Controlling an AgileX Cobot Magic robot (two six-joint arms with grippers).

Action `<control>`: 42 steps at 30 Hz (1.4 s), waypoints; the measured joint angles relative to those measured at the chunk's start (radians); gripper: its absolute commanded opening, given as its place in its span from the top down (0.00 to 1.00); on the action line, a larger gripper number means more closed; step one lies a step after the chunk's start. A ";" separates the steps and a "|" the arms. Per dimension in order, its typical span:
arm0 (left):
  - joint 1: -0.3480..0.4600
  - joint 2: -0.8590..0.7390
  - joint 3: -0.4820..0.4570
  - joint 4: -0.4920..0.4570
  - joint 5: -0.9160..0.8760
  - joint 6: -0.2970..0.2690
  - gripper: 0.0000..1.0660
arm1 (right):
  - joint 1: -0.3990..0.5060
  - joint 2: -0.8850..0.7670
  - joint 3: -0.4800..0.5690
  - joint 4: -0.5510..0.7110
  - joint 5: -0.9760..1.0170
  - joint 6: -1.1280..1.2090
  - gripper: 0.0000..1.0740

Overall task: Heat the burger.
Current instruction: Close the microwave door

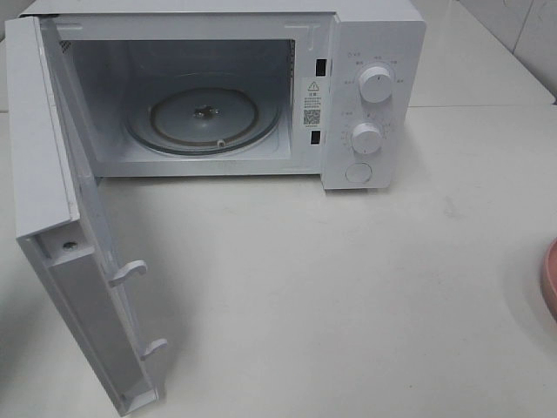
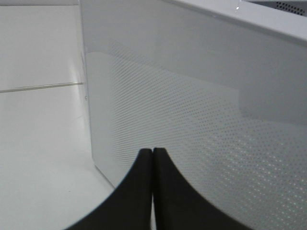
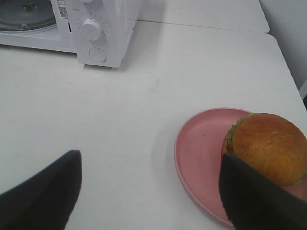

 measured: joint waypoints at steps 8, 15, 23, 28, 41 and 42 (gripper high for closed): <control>-0.044 0.109 -0.050 0.040 -0.072 -0.020 1.00 | 0.000 0.000 0.000 0.000 0.000 0.000 0.29; -0.180 0.165 -0.095 -0.050 -0.015 0.023 1.00 | 0.000 0.000 0.000 0.000 0.000 0.000 0.29; -0.360 0.229 -0.133 -0.291 -0.017 0.147 1.00 | 0.000 0.000 0.000 0.000 0.000 0.000 0.29; -0.465 0.285 -0.186 -0.428 -0.017 0.195 1.00 | 0.000 0.000 0.000 0.000 0.000 0.000 0.29; -0.677 0.446 -0.384 -0.722 -0.012 0.306 1.00 | 0.000 0.000 0.000 0.000 0.000 0.000 0.29; -0.703 0.470 -0.426 -0.750 -0.012 0.322 1.00 | 0.000 0.000 0.000 0.000 0.000 0.000 0.29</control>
